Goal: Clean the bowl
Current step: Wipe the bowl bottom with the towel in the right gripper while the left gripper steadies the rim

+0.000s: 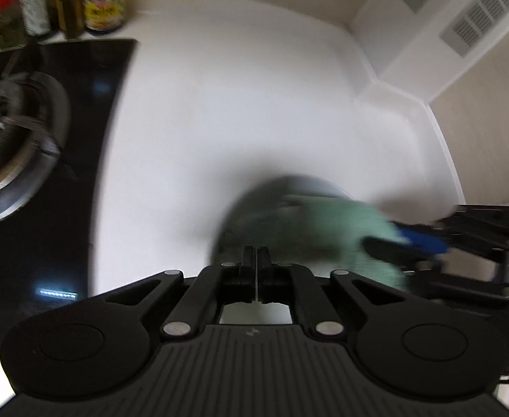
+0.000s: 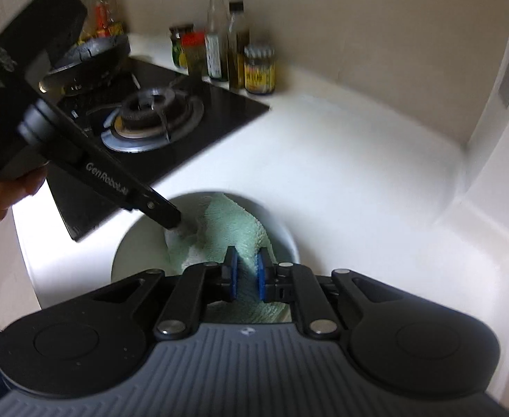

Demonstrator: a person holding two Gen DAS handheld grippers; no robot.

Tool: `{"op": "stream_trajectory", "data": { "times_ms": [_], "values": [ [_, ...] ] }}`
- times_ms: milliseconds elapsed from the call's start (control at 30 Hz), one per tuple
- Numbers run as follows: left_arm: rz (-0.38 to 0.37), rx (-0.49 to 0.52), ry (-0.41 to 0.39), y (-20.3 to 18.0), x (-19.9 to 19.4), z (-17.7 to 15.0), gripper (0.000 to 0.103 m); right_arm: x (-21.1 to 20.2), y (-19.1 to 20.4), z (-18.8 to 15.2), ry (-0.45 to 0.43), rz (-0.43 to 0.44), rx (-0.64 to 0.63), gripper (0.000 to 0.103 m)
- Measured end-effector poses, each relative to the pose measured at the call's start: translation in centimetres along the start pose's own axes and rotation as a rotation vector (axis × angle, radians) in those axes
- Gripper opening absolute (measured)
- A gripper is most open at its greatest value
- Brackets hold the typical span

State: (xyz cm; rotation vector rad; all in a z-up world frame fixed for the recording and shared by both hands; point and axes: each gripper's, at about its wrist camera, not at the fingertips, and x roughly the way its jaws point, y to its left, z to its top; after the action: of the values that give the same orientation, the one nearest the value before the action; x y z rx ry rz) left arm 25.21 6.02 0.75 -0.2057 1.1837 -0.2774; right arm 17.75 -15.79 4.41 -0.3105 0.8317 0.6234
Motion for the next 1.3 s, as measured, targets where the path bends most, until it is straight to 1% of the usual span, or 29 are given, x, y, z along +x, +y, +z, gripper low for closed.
{"op": "stream_trajectory", "data": {
  "times_ms": [33, 100, 167, 200, 233, 267, 367, 567, 633, 667, 733, 767, 833, 933, 1067, 1133, 1200, 1233, 1267, 1300],
  "values": [
    [0.017, -0.005, -0.010, 0.3, -0.2, 0.1, 0.002, 0.4, 0.1, 0.3, 0.024, -0.011, -0.023, 0.009],
    [0.043, -0.016, -0.030, 1.0, -0.5, 0.2, 0.002, 1.7, 0.3, 0.3, 0.075, -0.004, -0.056, 0.011],
    [0.056, -0.026, -0.032, 1.5, -0.3, 0.2, 0.002, 4.0, 0.5, 0.6, 0.152, 0.036, -0.073, 0.015],
    [0.062, -0.033, -0.026, 1.8, -0.1, 0.3, 0.002, 4.6, 0.6, 0.7, 0.167, 0.048, -0.077, 0.016],
    [0.062, -0.037, -0.022, 2.4, -0.4, 0.2, 0.002, 5.4, 0.6, 1.0, 0.185, 0.057, -0.090, 0.016],
    [0.050, -0.040, -0.014, 2.8, -0.3, 0.2, 0.001, 6.2, 0.7, 1.1, 0.201, 0.054, -0.105, 0.020],
    [0.012, -0.053, 0.015, 3.3, 0.5, 0.6, 0.000, 8.3, 0.8, 1.0, 0.248, 0.063, -0.138, 0.021],
    [-0.029, -0.075, 0.034, 4.2, 0.2, 0.9, 0.000, 9.1, 1.9, -0.2, 0.202, 0.046, -0.182, 0.021],
    [-0.045, -0.071, 0.028, 4.2, -0.3, 1.0, 0.000, 8.8, 2.6, -0.6, 0.195, 0.037, -0.223, 0.015],
    [-0.053, -0.062, 0.028, 4.0, -0.4, 1.1, 0.000, 8.7, 2.9, -0.7, 0.193, 0.034, -0.245, 0.013],
    [-0.069, -0.029, 0.043, 3.5, -0.3, 1.2, 0.000, 9.3, 3.6, -0.5, 0.197, 0.025, -0.295, 0.012],
    [-0.062, -0.009, 0.044, 3.2, -0.2, 1.2, 0.000, 9.3, 3.8, -0.4, 0.206, 0.024, -0.316, 0.012],
    [-0.044, 0.029, 0.047, 2.7, 0.0, 1.4, 0.000, 9.4, 3.6, 0.0, 0.224, 0.043, -0.307, 0.012],
    [-0.048, 0.066, 0.078, 2.4, 0.5, 2.0, 0.000, 9.6, 2.6, 0.7, 0.242, 0.078, -0.253, 0.015],
    [-0.067, 0.132, 0.149, 2.3, 1.4, 3.2, 0.002, 9.7, 0.6, 1.8, 0.283, 0.144, -0.163, 0.018],
    [-0.065, 0.190, 0.180, 2.0, 1.9, 3.6, 0.002, 9.8, 0.1, 2.0, 0.300, 0.166, -0.127, 0.019],
    [-0.048, 0.247, 0.220, 1.4, 2.8, 3.9, 0.004, 9.9, -0.4, 2.2, 0.313, 0.185, -0.093, 0.019],
    [-0.041, 0.251, 0.232, 1.3, 3.2, 4.0, 0.004, 9.9, -0.1, 2.1, 0.311, 0.178, -0.107, 0.019],
    [-0.033, 0.253, 0.241, 1.1, 3.6, 4.0, 0.004, 10.0, 0.6, 1.8, 0.310, 0.159, -0.148, 0.021],
    [-0.025, 0.255, 0.248, 1.0, 4.1, 3.9, 0.003, 10.1, 1.4, 1.6, 0.305, 0.138, -0.189, 0.020]
  ]
}}
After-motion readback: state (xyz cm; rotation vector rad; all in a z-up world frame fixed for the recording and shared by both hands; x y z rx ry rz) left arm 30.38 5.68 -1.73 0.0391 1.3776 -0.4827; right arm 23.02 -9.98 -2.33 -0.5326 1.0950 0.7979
